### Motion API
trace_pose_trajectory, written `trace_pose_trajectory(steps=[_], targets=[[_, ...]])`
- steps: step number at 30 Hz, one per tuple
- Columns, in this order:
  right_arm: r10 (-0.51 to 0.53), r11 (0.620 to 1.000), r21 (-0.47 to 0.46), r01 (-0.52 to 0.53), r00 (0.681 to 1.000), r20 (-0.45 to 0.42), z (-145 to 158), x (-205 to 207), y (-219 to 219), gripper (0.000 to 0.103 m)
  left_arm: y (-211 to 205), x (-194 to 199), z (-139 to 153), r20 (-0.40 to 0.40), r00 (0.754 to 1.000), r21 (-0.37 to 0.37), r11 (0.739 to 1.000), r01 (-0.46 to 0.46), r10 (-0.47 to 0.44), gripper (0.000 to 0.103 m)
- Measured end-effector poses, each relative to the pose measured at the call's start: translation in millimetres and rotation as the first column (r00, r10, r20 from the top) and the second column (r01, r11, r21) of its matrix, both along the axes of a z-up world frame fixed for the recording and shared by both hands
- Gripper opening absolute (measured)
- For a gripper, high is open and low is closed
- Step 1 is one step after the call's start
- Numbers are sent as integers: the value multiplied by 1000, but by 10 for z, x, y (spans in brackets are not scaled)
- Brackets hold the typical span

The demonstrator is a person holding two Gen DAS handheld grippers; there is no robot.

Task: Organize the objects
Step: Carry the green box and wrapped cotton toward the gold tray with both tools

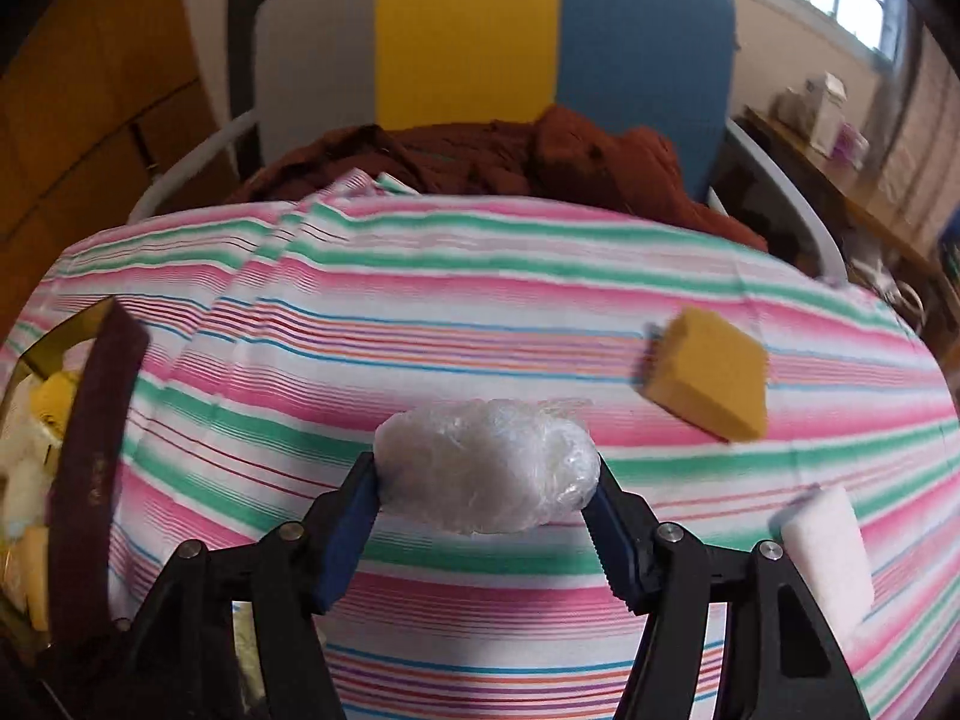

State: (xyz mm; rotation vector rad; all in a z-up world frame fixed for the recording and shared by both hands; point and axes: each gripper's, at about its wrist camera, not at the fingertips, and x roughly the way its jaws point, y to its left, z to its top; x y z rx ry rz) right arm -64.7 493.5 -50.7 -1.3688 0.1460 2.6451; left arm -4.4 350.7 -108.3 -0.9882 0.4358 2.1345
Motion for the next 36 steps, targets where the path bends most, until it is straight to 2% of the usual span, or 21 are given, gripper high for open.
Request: trace_pose_trajectory(steps=[6, 10, 18, 24, 29, 36], targets=[[-18, 1000, -6, 18, 999, 45, -68, -24, 52, 66, 30, 54, 3, -40, 999, -37, 999, -1, 0, 31], [-20, 999, -23, 22, 997, 70, -150, -18, 86, 66, 27, 32, 22, -30, 1000, -37, 999, 0, -2, 30], [60, 998, -11, -59, 991, 121, -353, -30, -132, 66, -104, 166, 118, -3, 1000, -26, 999, 30, -30, 30], [93, 995, -33, -90, 989, 118, -387, 14, -213, 66, -319, 268, 421, -18, 1000, 34, 999, 16, -15, 30], [75, 996, -57, -68, 990, 119, -403, 40, -212, 66, -538, 295, 708, -19, 999, 73, 997, -31, 33, 30], [59, 998, -41, -54, 989, 136, -408, 85, -324, 66, -803, 259, 1076, -61, 995, 137, 988, -72, 81, 30]])
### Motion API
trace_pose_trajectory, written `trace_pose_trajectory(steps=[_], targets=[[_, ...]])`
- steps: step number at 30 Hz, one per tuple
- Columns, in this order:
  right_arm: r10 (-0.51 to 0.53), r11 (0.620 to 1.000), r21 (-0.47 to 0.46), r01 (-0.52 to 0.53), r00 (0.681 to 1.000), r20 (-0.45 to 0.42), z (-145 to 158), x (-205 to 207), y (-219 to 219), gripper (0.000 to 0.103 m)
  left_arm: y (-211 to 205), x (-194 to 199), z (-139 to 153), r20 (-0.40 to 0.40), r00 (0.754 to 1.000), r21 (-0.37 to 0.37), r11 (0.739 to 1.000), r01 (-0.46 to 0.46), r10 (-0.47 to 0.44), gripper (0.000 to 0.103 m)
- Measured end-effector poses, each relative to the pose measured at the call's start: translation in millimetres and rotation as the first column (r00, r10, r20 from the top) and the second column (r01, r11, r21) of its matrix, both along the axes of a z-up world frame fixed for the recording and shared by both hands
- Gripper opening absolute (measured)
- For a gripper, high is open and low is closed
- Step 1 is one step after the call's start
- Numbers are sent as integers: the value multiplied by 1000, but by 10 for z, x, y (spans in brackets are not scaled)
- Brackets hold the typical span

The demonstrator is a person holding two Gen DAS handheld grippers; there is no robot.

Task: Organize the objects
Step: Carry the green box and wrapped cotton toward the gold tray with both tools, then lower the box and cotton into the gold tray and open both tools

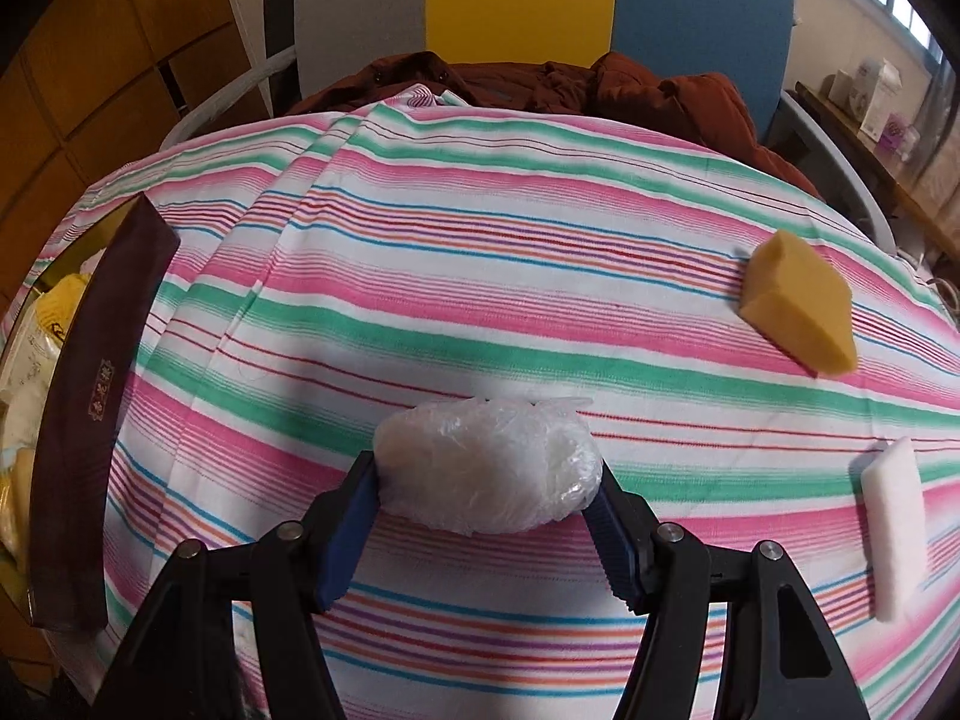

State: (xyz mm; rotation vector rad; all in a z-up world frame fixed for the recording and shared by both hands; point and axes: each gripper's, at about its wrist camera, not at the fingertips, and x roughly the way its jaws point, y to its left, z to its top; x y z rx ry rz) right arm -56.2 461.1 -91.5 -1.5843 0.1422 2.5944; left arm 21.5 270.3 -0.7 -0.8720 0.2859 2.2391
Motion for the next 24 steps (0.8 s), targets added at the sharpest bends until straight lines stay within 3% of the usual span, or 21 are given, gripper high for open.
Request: trace_pose_trajectory(steps=[8, 13, 24], targets=[[19, 999, 48, -20, 999, 38, 13, 70, -304, 67, -337, -51, 160, -24, 997, 17, 997, -72, 73, 30], [2, 1000, 23, -3, 999, 48, 49, 145, -431, 67, -560, -77, 186, -30, 992, 21, 992, -121, 121, 30], [-7, 999, -46, 6, 1000, -24, 247, 313, -789, 67, -1008, -174, 122, -21, 978, 30, 978, -208, 209, 30]])
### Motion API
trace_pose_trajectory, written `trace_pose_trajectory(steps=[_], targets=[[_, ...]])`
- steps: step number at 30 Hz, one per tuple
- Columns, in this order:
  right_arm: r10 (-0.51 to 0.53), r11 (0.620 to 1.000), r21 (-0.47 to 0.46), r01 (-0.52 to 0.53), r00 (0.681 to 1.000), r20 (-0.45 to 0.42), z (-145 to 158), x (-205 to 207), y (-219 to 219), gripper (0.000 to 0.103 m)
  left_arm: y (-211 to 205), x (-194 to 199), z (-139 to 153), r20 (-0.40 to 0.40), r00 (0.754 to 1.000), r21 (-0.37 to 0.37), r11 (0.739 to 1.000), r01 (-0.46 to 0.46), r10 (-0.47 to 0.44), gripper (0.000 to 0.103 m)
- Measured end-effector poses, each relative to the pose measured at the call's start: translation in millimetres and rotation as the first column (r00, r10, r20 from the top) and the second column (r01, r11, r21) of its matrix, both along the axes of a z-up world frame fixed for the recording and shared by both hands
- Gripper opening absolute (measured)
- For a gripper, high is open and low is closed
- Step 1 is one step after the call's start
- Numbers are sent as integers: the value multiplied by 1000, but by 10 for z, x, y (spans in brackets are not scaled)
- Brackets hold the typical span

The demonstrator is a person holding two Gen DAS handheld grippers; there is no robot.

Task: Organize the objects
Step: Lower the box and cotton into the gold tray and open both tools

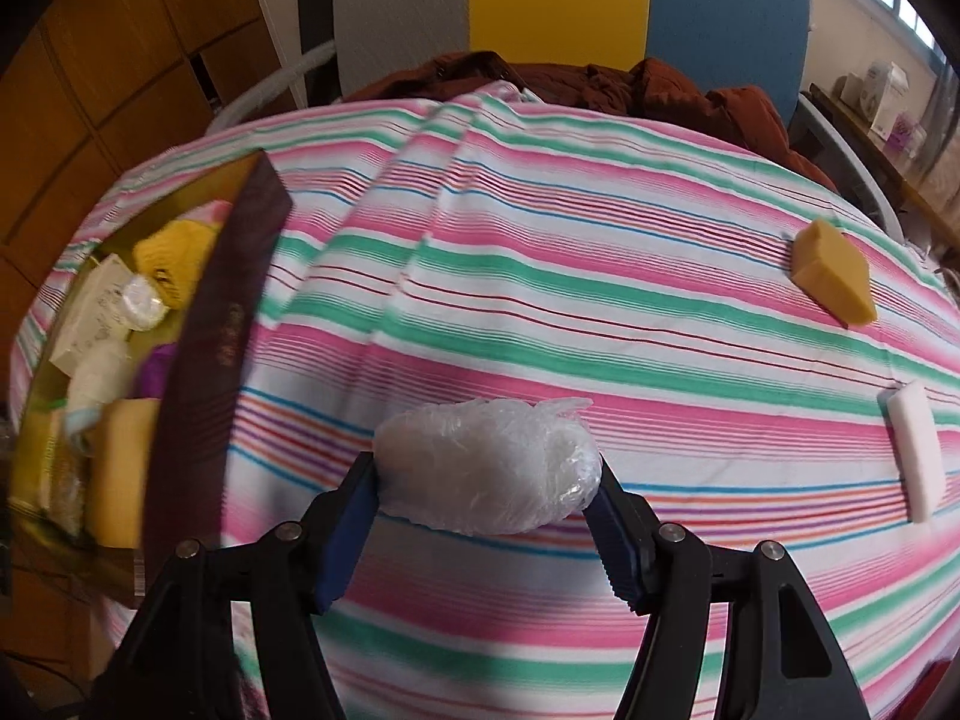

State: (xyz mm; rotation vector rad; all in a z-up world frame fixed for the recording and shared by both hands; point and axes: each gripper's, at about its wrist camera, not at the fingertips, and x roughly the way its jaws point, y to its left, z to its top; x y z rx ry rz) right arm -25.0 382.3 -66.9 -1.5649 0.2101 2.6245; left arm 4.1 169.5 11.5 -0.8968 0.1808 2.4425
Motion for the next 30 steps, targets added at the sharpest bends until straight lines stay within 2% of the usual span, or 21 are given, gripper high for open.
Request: trace_pose_trajectory(steps=[9, 14, 17, 20, 22, 23, 26, 30], targets=[[34, 998, -40, -39, 994, -102, 341, 146, -376, 67, -289, -61, -51, 21, 998, 24, 998, -54, 54, 30], [118, 988, -80, -133, 978, -174, 547, 215, -707, 67, -672, -248, -66, 48, 989, 52, 989, -141, 138, 30], [186, 973, -98, -209, 961, -204, 618, 203, -966, 67, -991, -444, -119, 94, 973, 76, 973, -218, 210, 30], [275, 945, -114, -306, 935, -226, 651, 160, -1286, 72, -1218, -602, -184, 134, 954, 80, 957, -280, 268, 34], [319, 928, -119, -353, 918, -235, 654, 138, -1470, 86, -1329, -680, -210, 137, 945, 78, 948, -308, 296, 44], [328, 925, -117, -363, 914, -238, 653, 125, -1528, 96, -1366, -718, -224, 147, 943, 82, 947, -312, 298, 47], [347, 917, -118, -381, 908, -237, 633, 95, -1664, 97, -1430, -787, -247, 171, 936, 96, 940, -327, 308, 54], [358, 917, -101, -386, 907, -220, 593, 129, -1712, 97, -1437, -775, -246, 167, 931, 95, 935, -342, 324, 56]])
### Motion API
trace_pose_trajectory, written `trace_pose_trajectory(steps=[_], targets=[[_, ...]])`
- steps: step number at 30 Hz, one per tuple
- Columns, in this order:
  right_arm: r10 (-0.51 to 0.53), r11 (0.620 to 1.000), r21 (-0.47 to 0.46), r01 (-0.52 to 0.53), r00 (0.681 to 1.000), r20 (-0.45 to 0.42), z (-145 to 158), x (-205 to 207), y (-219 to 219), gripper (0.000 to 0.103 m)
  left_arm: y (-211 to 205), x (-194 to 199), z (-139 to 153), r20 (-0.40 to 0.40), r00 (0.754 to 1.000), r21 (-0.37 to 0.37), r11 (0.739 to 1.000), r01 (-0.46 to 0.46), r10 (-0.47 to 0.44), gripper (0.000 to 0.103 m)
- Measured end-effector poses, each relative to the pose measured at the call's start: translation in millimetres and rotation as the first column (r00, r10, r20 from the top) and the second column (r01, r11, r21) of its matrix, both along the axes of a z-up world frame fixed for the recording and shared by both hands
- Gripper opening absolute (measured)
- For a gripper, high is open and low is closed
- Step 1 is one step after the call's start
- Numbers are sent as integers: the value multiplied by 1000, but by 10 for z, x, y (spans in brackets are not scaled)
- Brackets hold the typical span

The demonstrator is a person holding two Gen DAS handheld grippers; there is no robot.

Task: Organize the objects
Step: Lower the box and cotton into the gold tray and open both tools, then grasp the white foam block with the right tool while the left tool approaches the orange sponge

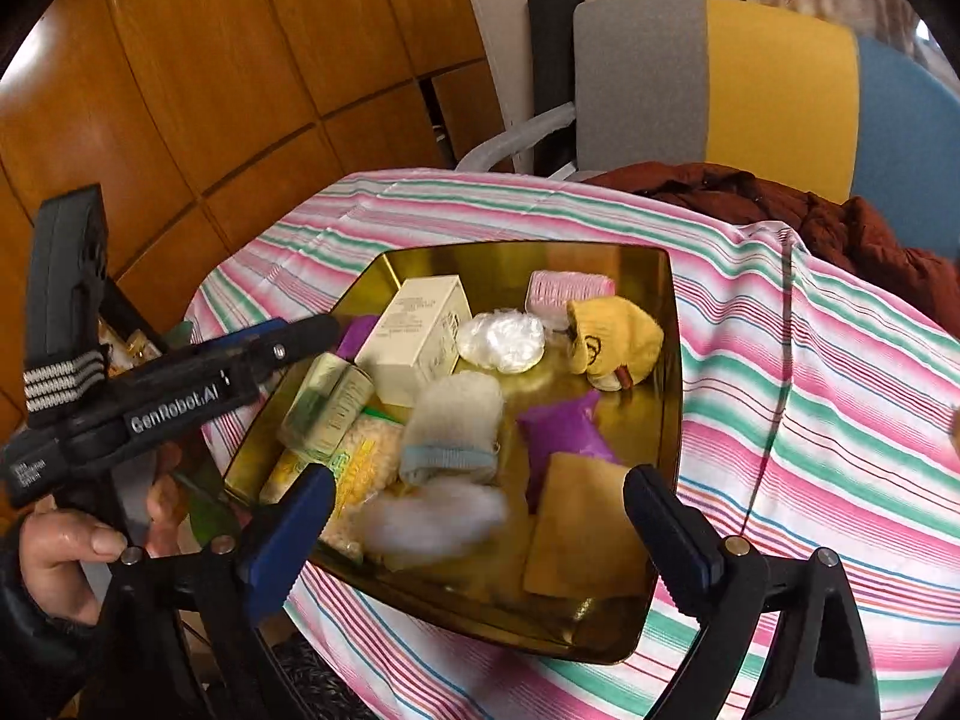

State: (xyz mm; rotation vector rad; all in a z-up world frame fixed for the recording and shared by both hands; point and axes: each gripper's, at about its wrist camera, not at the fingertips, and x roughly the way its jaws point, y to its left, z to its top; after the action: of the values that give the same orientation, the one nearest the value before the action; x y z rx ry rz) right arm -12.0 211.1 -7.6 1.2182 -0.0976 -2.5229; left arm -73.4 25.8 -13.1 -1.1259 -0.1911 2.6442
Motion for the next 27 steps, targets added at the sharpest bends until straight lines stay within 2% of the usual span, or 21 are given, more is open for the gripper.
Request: trace_pose_trajectory(steps=[8, 16, 22, 27], targets=[[-83, 996, 44, 84, 996, -21, -16, 92, 239, 98, 130, 154, 34, -16, 1000, -67, 998, 4, -5, 56], [-198, 979, 49, 199, 980, -33, 59, 220, 699, 101, 415, 357, 233, -87, 991, -118, 989, 89, -99, 56], [-311, 948, 60, 311, 950, -11, 7, 288, 1184, 102, 705, 453, 314, -109, 976, -141, 975, 171, -187, 56], [-414, 909, 69, 412, 910, 17, -53, 384, 1682, 102, 943, 518, 304, -102, 963, -155, 960, 232, -249, 56]])
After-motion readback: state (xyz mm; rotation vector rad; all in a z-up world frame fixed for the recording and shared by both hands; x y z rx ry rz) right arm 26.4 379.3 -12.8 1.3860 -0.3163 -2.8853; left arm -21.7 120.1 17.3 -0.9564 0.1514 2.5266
